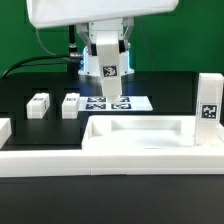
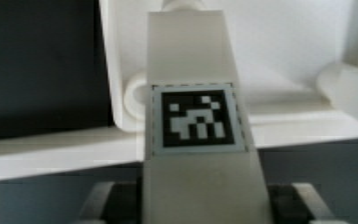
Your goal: Assemble desk
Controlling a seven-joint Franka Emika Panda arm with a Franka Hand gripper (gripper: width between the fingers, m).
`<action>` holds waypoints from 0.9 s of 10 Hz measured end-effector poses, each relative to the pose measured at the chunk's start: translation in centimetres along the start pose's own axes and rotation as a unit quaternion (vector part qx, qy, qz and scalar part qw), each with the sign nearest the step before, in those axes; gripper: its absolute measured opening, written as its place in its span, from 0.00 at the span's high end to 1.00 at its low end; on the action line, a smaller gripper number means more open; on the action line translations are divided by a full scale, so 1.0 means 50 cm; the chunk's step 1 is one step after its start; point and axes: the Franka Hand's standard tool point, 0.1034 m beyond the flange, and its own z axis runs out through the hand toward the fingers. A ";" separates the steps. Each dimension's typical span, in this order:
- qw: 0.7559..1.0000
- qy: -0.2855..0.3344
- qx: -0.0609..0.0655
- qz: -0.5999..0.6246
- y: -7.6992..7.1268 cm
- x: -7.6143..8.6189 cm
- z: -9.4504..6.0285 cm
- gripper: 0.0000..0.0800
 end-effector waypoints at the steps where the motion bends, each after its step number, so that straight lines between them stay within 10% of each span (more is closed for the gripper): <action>1: 0.999 0.036 0.000 -0.002 0.008 0.026 -0.010 0.64; 6: 0.970 0.229 -0.083 -0.018 0.071 0.036 -0.010 0.64; 9: 0.975 0.211 -0.075 -0.019 0.062 0.027 0.009 0.64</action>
Offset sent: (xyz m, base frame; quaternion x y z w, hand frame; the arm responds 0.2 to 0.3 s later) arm -0.0081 -0.0008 -0.0074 -0.0178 0.1928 0.0121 0.9810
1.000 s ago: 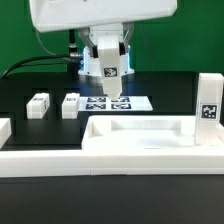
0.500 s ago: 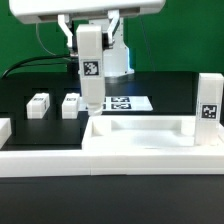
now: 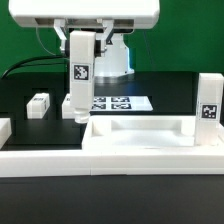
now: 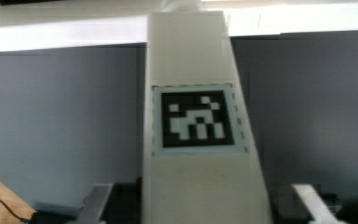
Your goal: Assemble desk
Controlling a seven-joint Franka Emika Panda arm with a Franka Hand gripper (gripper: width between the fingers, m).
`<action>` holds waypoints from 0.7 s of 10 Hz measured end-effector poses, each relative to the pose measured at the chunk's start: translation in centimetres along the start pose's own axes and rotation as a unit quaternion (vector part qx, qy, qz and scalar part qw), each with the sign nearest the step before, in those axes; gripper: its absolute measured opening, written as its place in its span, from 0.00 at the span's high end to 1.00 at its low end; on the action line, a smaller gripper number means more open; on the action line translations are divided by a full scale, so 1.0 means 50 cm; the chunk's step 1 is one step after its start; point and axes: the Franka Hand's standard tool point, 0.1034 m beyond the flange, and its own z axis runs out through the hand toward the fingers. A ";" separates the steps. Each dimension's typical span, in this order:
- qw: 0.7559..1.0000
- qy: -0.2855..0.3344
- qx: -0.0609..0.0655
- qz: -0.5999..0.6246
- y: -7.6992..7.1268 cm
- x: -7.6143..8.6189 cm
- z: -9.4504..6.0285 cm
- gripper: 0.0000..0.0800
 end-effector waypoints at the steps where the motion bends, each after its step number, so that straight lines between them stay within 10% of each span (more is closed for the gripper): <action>1: 1.000 -0.005 0.002 0.000 -0.002 -0.004 0.002 0.64; 7: 0.999 -0.032 0.018 -0.003 -0.036 -0.030 0.021 0.64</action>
Offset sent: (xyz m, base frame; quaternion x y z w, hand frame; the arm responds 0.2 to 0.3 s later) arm -0.0106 0.0313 -0.0099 0.0559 -0.0394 0.0061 0.9976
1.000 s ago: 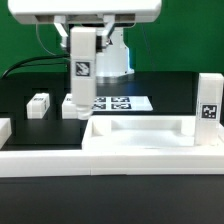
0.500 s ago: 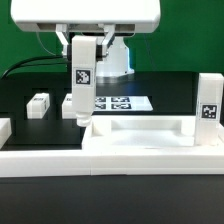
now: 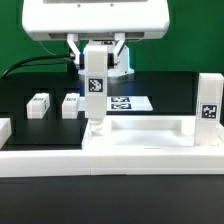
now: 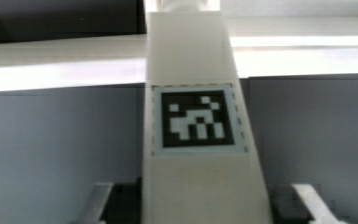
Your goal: Assemble desk
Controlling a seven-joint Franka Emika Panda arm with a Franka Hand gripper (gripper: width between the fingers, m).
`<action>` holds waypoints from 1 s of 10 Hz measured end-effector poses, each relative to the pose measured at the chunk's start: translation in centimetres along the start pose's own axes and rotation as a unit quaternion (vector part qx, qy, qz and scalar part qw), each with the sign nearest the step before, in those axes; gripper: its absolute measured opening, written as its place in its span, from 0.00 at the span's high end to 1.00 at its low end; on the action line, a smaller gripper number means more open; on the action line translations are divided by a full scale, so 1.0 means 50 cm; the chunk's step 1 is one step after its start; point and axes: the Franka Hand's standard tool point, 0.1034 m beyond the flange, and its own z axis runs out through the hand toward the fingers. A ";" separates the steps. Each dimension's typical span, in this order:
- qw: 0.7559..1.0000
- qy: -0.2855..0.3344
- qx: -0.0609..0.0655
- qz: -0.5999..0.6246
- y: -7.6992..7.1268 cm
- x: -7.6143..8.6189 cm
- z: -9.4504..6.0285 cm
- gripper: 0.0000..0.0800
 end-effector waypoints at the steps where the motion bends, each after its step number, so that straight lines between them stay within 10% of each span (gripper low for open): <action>1: 1.000 0.000 0.000 0.001 -0.003 0.004 0.008 0.64; 10: 1.000 0.009 -0.016 0.000 0.005 -0.022 0.050 0.64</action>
Offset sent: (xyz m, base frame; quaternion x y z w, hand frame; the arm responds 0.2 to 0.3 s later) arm 0.0174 0.0074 -0.0116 -0.0036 0.0126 0.0156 0.9998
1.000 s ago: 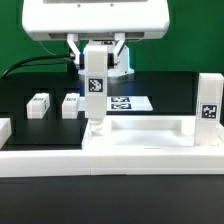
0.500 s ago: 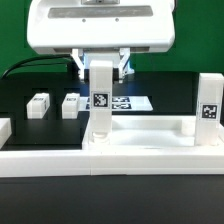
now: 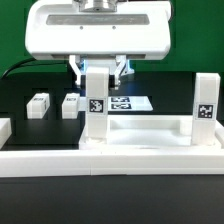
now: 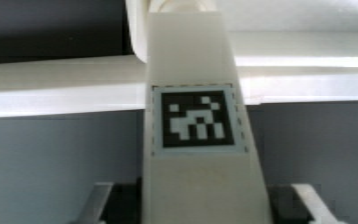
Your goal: Assemble desk
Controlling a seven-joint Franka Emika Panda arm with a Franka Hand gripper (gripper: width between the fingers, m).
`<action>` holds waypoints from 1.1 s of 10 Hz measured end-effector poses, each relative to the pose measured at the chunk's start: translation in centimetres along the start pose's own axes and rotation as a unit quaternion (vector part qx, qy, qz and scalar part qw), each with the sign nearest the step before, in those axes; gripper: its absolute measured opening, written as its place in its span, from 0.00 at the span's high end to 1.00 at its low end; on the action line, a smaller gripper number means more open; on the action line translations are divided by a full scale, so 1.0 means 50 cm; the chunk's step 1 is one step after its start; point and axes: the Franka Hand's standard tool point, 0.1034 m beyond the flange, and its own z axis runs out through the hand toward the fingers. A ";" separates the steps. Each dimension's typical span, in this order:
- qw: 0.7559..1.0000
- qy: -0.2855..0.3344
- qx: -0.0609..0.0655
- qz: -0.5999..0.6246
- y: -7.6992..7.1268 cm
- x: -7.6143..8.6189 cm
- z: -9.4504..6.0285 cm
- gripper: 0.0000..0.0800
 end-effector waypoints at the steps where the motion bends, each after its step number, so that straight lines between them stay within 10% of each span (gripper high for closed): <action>1: 1.000 0.012 -0.006 -0.002 -0.001 -0.003 0.000 0.64; 5: 1.000 0.020 -0.009 -0.002 -0.003 -0.003 0.001 0.64; 7: 1.000 0.020 -0.009 -0.002 -0.003 -0.003 0.001 0.25; 11: 1.000 0.020 -0.009 -0.002 -0.003 -0.003 0.001 0.19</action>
Offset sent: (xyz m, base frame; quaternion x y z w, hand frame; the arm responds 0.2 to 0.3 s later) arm 0.0000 0.0000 0.0000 0.0000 0.0000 0.0000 1.0000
